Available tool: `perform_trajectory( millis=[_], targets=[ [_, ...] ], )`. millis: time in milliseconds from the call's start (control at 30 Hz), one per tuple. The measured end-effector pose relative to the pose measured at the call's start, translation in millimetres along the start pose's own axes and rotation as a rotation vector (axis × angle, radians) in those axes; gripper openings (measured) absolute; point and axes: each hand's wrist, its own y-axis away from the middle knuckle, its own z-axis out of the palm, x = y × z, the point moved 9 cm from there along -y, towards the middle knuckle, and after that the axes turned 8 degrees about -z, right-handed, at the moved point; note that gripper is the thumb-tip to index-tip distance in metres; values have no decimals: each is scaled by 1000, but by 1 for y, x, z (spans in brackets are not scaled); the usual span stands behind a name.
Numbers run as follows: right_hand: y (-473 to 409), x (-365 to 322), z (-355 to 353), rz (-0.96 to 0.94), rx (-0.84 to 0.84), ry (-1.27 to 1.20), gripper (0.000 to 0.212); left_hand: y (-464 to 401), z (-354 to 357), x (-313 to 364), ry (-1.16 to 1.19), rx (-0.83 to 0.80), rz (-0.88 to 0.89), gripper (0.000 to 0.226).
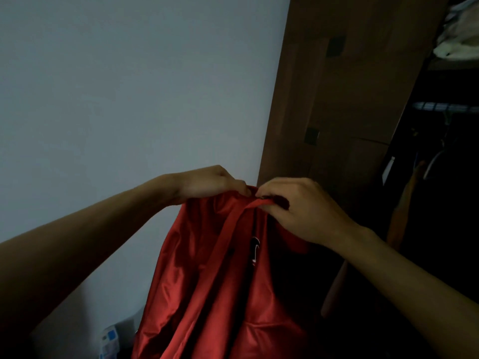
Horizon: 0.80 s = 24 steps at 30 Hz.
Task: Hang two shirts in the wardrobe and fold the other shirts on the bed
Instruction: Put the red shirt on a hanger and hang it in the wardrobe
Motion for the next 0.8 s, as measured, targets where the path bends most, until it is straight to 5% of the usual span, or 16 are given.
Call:
perform_trajectory(
  millis=[167,367,800],
  targets=[
    [1,21,5,137,59,-231,17,0,0,-1,-9,-6,-17,57],
    [5,27,13,292,56,-530,21,3,-5,-4,11,8,11,47],
    [3,29,10,281,83,-360,15,3,8,1,0,-101,70,43]
  ],
)
